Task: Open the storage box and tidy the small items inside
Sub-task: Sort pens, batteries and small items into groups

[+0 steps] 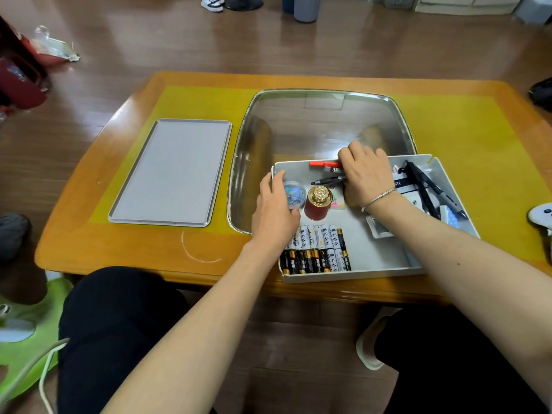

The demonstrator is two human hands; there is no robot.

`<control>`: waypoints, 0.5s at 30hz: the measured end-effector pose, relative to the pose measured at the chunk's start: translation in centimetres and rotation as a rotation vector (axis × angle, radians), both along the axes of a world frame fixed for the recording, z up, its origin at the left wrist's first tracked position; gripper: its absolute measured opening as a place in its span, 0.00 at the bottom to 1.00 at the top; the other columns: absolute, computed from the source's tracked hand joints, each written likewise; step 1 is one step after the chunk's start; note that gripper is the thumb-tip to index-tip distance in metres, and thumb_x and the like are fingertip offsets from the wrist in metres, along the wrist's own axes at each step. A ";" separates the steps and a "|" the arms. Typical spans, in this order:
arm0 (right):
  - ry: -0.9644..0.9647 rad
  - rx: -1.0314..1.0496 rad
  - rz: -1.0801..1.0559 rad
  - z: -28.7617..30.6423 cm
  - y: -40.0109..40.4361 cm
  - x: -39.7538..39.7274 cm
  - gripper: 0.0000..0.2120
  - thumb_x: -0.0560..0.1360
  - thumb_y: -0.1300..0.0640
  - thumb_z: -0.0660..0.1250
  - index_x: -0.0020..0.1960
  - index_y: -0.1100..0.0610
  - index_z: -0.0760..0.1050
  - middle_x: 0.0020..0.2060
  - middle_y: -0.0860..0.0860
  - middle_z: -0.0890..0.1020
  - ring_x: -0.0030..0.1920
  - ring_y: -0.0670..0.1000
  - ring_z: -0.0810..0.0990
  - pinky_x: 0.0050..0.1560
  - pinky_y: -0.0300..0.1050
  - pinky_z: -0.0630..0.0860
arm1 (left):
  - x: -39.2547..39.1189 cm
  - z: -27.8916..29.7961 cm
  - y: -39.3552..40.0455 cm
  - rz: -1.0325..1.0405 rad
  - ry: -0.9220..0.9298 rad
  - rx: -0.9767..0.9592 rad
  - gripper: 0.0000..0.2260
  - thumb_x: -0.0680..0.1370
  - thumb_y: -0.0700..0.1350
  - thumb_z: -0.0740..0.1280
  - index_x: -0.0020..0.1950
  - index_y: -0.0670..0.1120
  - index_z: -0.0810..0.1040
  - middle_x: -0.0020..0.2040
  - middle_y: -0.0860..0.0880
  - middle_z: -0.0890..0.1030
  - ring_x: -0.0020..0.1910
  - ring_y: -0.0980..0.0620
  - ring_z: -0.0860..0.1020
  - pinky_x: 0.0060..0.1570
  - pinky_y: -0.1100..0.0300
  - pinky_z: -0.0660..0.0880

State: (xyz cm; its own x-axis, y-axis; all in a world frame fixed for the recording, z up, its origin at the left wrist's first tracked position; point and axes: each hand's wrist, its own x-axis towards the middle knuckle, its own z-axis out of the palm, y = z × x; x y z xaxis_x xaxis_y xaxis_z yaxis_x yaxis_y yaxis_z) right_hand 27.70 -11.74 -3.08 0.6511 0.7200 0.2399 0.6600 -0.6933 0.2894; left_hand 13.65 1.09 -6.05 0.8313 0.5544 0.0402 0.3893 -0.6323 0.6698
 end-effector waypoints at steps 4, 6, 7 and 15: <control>0.088 0.033 -0.010 0.7 -0.4 0.6 0.16 0.62 0.68 0.68 0.48 0.61 0.70 0.44 0.59 0.73 0.37 0.61 0.75 0.36 0.48 0.59 | 0.0 0.0 0.0 0.002 -0.002 -0.012 0.36 0.73 0.40 0.72 0.75 0.50 0.56 0.74 0.49 0.57 0.68 0.48 0.68 0.55 0.54 0.75; 0.101 0.060 0.001 1.0 -0.5 1.2 0.11 0.68 0.65 0.66 0.49 0.61 0.70 0.45 0.60 0.74 0.39 0.61 0.76 0.37 0.49 0.60 | 0.0 0.0 0.0 -0.001 -0.003 -0.018 0.36 0.73 0.40 0.72 0.75 0.50 0.56 0.74 0.49 0.57 0.68 0.48 0.68 0.56 0.54 0.75; 0.106 0.065 0.005 1.2 -0.6 1.5 0.09 0.70 0.63 0.65 0.50 0.61 0.70 0.45 0.60 0.74 0.40 0.62 0.76 0.37 0.50 0.61 | 0.0 0.0 0.0 -0.001 -0.002 -0.022 0.36 0.73 0.40 0.72 0.75 0.49 0.56 0.74 0.49 0.57 0.68 0.48 0.68 0.57 0.54 0.75; 0.126 0.183 0.132 4.2 -1.9 0.8 0.09 0.75 0.62 0.63 0.52 0.66 0.74 0.47 0.63 0.75 0.44 0.65 0.75 0.41 0.57 0.72 | 0.0 0.0 0.0 0.009 0.001 -0.038 0.36 0.73 0.40 0.72 0.75 0.49 0.57 0.74 0.49 0.58 0.68 0.48 0.67 0.57 0.53 0.75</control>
State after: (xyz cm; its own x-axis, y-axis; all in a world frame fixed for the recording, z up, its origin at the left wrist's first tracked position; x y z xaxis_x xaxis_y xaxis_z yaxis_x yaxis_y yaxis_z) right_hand 28.54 -13.64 1.13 0.5875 0.7527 0.2973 0.7710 -0.6322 0.0769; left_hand 13.64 1.13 -6.06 0.8265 0.5627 0.0183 0.3952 -0.6030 0.6929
